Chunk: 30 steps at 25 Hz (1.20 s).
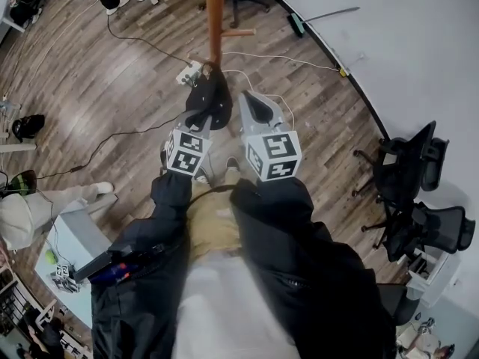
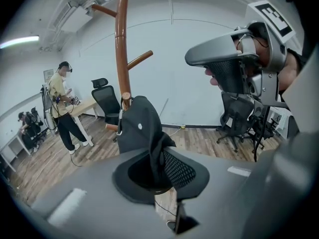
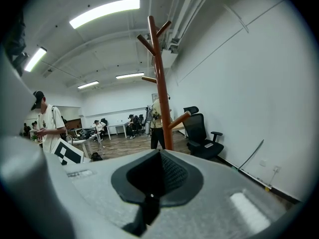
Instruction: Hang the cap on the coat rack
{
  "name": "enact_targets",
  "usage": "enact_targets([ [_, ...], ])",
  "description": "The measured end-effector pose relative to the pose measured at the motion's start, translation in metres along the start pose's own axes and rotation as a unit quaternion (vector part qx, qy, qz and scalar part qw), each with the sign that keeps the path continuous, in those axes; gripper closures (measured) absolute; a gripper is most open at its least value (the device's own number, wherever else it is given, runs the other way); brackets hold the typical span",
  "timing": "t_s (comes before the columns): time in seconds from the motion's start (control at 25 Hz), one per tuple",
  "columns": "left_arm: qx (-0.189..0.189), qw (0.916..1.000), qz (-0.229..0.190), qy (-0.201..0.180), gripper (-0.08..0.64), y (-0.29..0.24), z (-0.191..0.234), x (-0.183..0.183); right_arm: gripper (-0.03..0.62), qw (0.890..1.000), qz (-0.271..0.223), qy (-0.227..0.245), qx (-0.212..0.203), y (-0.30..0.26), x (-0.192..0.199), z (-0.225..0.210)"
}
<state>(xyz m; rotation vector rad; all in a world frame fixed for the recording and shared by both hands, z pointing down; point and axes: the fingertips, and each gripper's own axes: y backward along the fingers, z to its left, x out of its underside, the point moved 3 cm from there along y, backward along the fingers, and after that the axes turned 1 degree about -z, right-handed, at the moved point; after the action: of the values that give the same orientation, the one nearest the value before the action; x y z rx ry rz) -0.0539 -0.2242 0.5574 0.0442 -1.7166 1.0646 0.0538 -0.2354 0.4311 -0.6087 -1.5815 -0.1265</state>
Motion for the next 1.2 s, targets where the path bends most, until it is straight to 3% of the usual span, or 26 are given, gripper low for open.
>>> enact_targets([
  [0.76,0.014,0.9994,0.015,0.03,0.509,-0.053,0.019,0.004,0.595,1.0,0.019,0.004,0.01,-0.019,0.001,-0.019],
  [1.0,0.026,0.9983,0.016,0.049,0.416,-0.057,0.021,0.006,0.595,1.0,0.019,0.003,0.011,-0.022,0.001,-0.024],
  [1.2,0.028,0.998,-0.005,0.056,0.407,-0.051,0.023,-0.001,0.595,1.0,0.015,0.004,0.007,-0.025,-0.002,-0.021],
])
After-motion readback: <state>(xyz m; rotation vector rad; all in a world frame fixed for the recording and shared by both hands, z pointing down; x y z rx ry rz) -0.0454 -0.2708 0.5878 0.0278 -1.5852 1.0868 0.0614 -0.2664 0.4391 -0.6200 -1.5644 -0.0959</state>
